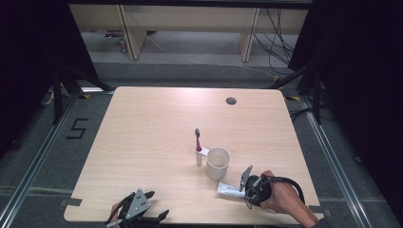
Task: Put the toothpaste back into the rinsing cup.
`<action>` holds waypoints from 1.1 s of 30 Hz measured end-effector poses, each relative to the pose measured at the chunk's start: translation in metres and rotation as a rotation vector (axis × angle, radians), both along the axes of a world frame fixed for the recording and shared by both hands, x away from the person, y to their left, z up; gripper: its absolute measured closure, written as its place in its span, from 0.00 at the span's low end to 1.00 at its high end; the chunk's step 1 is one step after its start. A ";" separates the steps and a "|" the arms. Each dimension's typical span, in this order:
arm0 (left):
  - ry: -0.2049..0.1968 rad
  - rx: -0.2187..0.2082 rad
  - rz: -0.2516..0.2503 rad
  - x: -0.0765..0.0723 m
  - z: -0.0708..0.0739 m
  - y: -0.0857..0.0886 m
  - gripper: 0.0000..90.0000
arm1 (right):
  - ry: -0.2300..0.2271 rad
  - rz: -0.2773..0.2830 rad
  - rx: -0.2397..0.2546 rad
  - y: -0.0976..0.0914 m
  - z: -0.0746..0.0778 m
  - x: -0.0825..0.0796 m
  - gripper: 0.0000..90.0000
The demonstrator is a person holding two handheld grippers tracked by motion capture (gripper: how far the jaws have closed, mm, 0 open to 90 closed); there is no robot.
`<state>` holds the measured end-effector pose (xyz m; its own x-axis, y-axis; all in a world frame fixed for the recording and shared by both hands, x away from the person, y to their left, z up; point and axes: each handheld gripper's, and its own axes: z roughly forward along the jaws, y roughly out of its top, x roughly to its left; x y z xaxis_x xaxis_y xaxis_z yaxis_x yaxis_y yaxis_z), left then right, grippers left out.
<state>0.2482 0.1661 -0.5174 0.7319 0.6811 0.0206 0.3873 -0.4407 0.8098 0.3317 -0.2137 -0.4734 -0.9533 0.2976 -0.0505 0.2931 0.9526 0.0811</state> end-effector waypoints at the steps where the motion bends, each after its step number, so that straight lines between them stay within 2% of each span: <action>1: 0.002 -0.018 0.009 0.000 -0.001 -0.001 0.23 | -0.004 0.007 -0.001 -0.001 -0.001 0.000 0.83; 2: 0.006 -0.031 0.010 -0.001 -0.001 -0.002 0.23 | 0.002 0.000 0.006 -0.001 -0.001 0.000 0.83; 3: 0.005 0.001 0.001 -0.001 0.000 0.000 0.23 | -0.009 -0.015 -0.012 0.001 0.000 -0.002 0.83; 4: 0.006 -0.021 0.007 -0.001 0.000 -0.001 0.23 | -0.009 -0.015 -0.012 0.001 0.000 -0.002 0.83; 5: 0.003 -0.016 0.007 0.000 0.000 0.000 0.23 | -0.013 0.014 -0.005 0.001 0.000 -0.001 0.84; 7: 0.003 -0.018 0.007 0.000 0.000 -0.001 0.23 | -0.026 0.034 0.002 0.000 0.000 0.000 0.84; 8: 0.003 0.005 0.002 0.000 0.001 0.001 0.23 | -0.025 -0.010 -0.011 0.001 0.001 -0.003 0.84; 9: 0.006 -0.019 0.001 0.000 -0.001 -0.001 0.24 | -0.029 -0.005 -0.007 0.001 0.002 -0.003 0.84; 10: 0.006 -0.019 0.001 0.000 -0.001 -0.001 0.24 | -0.029 -0.005 -0.007 0.001 0.002 -0.003 0.84; 11: 0.007 0.008 0.000 0.000 0.000 0.001 0.24 | -0.039 0.031 0.008 0.000 0.003 -0.001 0.84; 12: 0.011 -0.013 0.008 0.000 0.000 0.000 0.24 | -0.051 0.019 0.030 -0.002 0.006 -0.002 0.84; 13: 0.005 -0.014 0.004 0.000 0.000 0.000 0.24 | -0.051 0.019 0.030 -0.002 0.006 -0.002 0.84; 14: 0.005 -0.014 0.005 -0.001 0.000 0.000 0.24 | -0.051 -0.016 0.016 -0.001 0.008 -0.005 0.84; 15: 0.007 -0.015 0.005 -0.001 0.001 0.001 0.24 | -0.071 0.035 0.043 -0.003 0.013 -0.006 0.84; 16: 0.007 -0.002 0.000 0.000 0.001 0.002 0.24 | -0.071 0.035 0.043 -0.003 0.013 -0.006 0.84; 17: 0.008 -0.003 0.003 0.000 0.001 0.002 0.24 | -0.068 0.009 0.053 -0.003 0.016 -0.009 0.84; 19: 0.007 -0.006 0.003 0.000 0.001 0.002 0.24 | -0.086 0.045 0.095 -0.004 0.022 -0.011 0.84; 20: -0.002 0.004 0.006 0.001 0.001 0.003 0.24 | -0.091 0.047 0.139 -0.005 0.030 -0.016 0.84; 21: -0.002 0.004 0.006 0.001 0.001 0.003 0.24 | -0.091 0.047 0.139 -0.005 0.030 -0.016 0.84; 22: 0.004 -0.033 0.016 0.000 0.000 0.001 0.24 | -0.092 0.052 0.228 -0.007 0.040 -0.019 0.84; 23: 0.002 -0.015 0.013 0.001 0.001 0.002 0.24 | -0.092 0.052 0.228 -0.007 0.040 -0.019 0.84; 24: 0.008 -0.017 0.014 0.000 0.001 0.002 0.24 | -0.099 0.043 0.253 -0.008 0.043 -0.020 0.84; 25: 0.005 -0.020 0.015 0.000 0.001 0.002 0.24 | -0.130 0.019 0.284 -0.009 0.048 -0.023 0.84; 27: 0.002 -0.006 0.014 0.001 0.002 0.004 0.24 | -0.149 0.041 0.361 -0.012 0.055 -0.022 0.84; 28: 0.001 -0.010 0.013 0.000 0.002 0.004 0.23 | -0.169 0.023 0.397 -0.014 0.057 -0.022 0.84; 29: 0.004 -0.022 0.015 0.000 0.002 0.004 0.23 | -0.173 0.018 0.421 -0.015 0.061 -0.021 0.84; 30: 0.004 -0.019 0.016 0.000 0.002 0.004 0.23 | -0.202 0.012 0.447 -0.016 0.065 -0.022 0.84; 31: 0.003 -0.023 0.017 0.001 0.002 0.004 0.23 | -0.202 0.012 0.447 -0.016 0.065 -0.022 0.84; 32: 0.005 -0.003 0.008 0.001 0.003 0.005 0.23 | -0.199 0.013 0.456 -0.016 0.067 -0.021 0.84; 33: 0.003 -0.012 0.014 0.001 0.002 0.005 0.23 | -0.232 -0.004 0.486 -0.017 0.071 -0.020 0.84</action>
